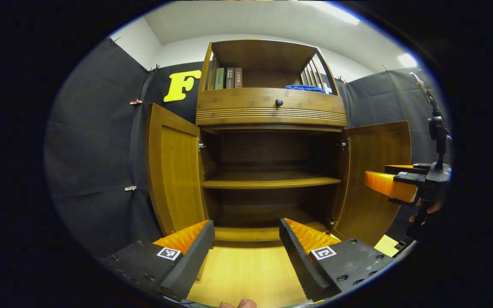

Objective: Open the right door of the double-door shoe cabinet with the right hand, and open the left door with the left hand.

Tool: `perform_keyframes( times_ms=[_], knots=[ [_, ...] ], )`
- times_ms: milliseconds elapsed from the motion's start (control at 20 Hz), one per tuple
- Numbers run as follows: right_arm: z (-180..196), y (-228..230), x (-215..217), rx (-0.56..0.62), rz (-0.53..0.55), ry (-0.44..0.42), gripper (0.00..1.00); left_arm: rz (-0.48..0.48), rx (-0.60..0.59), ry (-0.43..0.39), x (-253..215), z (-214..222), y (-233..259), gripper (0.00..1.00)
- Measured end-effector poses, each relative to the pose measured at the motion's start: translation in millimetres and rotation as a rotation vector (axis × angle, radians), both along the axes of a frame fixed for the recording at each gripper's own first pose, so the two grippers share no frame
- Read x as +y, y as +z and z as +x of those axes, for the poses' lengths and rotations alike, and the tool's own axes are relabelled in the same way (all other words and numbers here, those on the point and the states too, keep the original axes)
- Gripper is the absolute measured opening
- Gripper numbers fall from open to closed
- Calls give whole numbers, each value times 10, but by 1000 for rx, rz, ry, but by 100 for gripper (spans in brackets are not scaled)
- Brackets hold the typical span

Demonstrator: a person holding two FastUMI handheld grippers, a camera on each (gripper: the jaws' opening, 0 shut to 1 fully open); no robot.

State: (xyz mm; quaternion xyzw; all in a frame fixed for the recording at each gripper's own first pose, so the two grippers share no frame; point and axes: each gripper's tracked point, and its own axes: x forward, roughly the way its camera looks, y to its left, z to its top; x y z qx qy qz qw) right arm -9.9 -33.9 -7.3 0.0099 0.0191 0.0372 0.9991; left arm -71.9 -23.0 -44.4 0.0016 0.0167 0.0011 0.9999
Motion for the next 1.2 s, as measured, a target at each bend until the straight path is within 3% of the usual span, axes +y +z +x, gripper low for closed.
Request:
perform_keyframes(
  times_ms=[1200],
  knots=[
    [152, -9, 136, -28, -17, 17, 98, 14, -22, -8, 37, 130, 61, 94]
  ],
)
